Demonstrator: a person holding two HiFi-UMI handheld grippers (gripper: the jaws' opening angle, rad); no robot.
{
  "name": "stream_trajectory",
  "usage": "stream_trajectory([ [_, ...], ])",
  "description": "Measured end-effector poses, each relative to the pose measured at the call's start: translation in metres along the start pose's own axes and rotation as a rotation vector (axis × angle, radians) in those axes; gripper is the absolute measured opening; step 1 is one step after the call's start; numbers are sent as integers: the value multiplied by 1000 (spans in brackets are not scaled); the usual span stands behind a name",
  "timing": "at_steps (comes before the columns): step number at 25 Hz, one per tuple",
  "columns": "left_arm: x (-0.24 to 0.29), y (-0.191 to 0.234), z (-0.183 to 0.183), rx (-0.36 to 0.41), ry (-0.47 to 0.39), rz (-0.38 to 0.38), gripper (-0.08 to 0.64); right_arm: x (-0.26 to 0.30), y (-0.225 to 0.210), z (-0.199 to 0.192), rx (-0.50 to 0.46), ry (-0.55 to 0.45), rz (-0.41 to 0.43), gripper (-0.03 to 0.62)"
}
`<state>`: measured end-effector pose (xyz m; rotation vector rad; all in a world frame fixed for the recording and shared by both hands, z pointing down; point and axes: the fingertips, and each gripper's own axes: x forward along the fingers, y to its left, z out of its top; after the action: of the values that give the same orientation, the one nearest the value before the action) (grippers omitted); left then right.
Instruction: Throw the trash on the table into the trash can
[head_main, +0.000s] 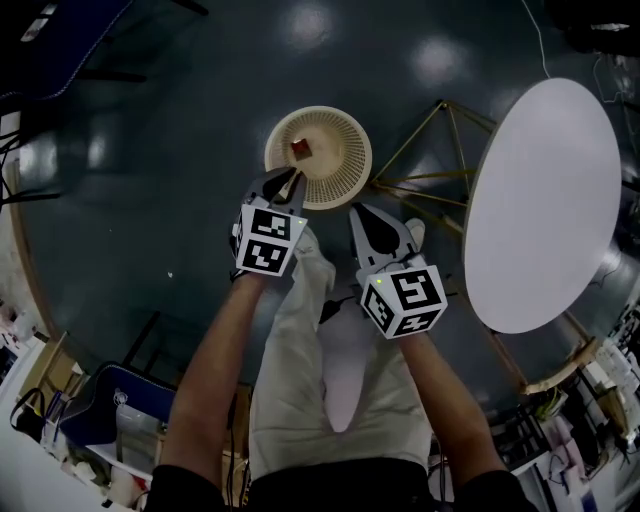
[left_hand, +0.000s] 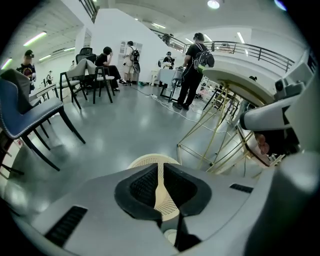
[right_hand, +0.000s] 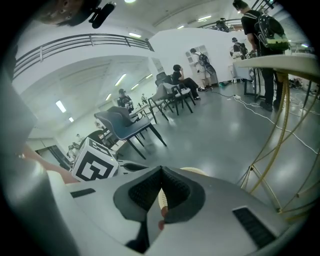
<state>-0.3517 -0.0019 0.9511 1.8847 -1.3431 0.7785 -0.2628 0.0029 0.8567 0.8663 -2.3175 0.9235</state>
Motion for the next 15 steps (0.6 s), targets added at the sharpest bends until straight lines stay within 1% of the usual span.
stream_trajectory([
  [5, -26, -9, 19, 4, -28, 0, 29, -17, 11, 15, -23, -6, 11, 17],
  [9, -52, -14, 28, -11, -36, 7, 19, -33, 24, 29, -52, -5, 26, 17],
  [11, -66, -22, 32, -15, -41, -5, 15, -43, 29, 38, -56, -9, 25, 17],
  [15, -94, -37, 48, 5, -61, -22, 15, -63, 40, 59, -64, -24, 26, 17],
])
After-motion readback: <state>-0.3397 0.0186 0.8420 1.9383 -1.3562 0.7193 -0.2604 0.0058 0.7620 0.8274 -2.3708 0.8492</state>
